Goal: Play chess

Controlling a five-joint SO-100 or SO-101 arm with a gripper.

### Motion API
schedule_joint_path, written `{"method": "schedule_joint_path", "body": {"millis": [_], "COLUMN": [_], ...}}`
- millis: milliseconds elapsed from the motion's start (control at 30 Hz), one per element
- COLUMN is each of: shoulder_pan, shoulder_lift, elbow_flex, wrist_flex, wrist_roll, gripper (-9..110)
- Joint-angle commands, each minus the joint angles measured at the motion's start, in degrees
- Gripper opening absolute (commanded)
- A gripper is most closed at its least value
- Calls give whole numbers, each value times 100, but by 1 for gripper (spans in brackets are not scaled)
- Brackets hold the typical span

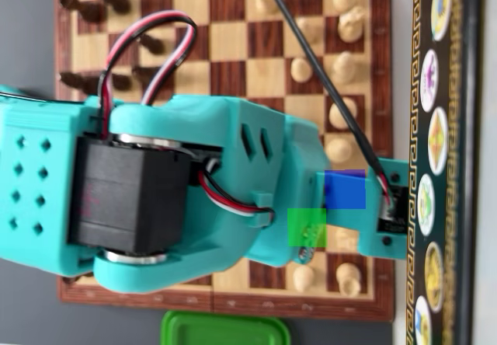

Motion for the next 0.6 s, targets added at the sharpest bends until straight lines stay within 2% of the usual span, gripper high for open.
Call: {"method": "schedule_joint_path", "body": {"millis": [0,567], "shoulder_pan": [97,132], "shoulder_lift": [-79,-360], "elbow_flex": [-501,-712], "wrist_flex": [-79,-220], "wrist_roll": [-18,-18], "gripper": [14,14]}}
